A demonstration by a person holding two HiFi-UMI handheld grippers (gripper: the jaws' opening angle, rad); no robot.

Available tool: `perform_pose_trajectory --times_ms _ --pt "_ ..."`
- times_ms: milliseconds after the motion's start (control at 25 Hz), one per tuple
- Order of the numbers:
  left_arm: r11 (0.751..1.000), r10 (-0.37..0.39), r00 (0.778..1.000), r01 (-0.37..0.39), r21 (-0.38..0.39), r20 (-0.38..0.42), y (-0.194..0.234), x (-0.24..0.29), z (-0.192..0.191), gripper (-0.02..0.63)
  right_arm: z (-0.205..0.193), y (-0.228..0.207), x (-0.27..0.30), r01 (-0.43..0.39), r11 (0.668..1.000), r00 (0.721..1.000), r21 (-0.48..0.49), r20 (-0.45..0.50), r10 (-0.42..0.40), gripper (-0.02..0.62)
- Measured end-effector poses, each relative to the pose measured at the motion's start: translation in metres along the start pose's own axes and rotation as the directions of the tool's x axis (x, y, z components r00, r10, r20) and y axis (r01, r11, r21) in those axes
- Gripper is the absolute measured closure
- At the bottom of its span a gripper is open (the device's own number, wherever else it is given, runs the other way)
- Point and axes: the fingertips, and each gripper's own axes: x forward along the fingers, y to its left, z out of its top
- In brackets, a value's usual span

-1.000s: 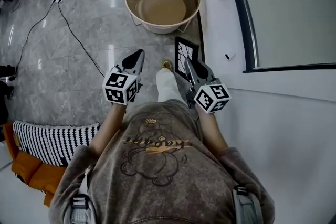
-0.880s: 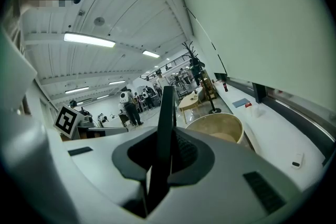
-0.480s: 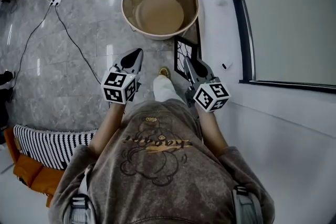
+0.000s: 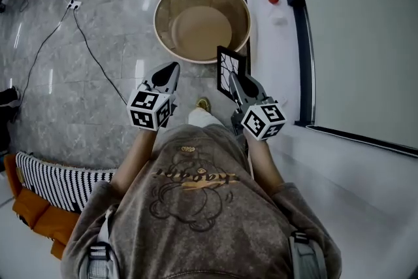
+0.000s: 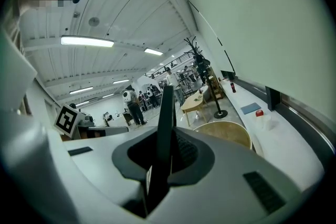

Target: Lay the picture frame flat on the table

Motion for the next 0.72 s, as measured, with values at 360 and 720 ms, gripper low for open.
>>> perform_pose_trajectory --times_ms 360,720 --pt "0.999 0.045 0.999 -0.045 -0.024 0.011 0.018 0.039 0.022 0.588 0.018 -0.026 0.042 -0.059 0.998 0.998 0.001 -0.031 0.059 0.535" --pt "0.997 0.071 0.997 -0.071 -0.034 0.012 0.031 0.057 0.029 0.588 0.028 -0.043 0.065 -0.082 0.997 0.995 -0.006 -0.048 0.082 0.535"
